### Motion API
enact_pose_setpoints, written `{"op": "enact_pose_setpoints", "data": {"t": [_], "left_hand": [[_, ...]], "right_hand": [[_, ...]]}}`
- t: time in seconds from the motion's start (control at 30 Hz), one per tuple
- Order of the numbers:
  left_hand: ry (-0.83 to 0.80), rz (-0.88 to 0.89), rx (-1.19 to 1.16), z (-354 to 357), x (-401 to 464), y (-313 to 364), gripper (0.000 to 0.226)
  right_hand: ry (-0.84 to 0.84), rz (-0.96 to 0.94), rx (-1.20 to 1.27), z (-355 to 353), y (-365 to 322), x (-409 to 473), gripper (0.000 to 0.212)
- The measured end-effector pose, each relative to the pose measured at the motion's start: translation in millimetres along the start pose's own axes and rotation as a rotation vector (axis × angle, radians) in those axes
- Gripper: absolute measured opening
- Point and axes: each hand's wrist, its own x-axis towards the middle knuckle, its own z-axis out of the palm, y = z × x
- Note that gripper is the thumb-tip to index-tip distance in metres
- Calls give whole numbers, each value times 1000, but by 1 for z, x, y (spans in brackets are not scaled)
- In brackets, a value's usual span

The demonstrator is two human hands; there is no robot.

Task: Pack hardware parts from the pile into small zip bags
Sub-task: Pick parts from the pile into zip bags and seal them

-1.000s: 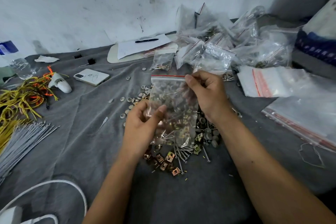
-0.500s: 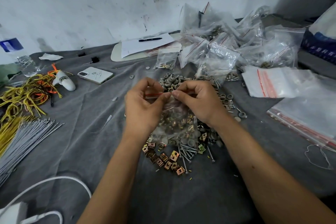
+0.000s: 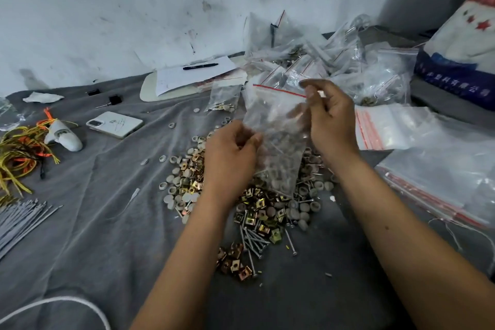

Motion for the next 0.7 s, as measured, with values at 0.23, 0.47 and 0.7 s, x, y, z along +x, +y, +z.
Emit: {"op": "enact_pose_setpoints", "data": {"t": [0.23,0.47,0.7], "left_hand": [[54,-7,1,83,77,36,8],[226,172,673,145,84,50,72],[-281,169,267,199,24,47,27]], "right_hand": [[153,201,-448,-84,5,42,13],[-424,432,-1319,-161,-24,24,40],[-680,567,-1392,-165,-33,-7,36]]}}
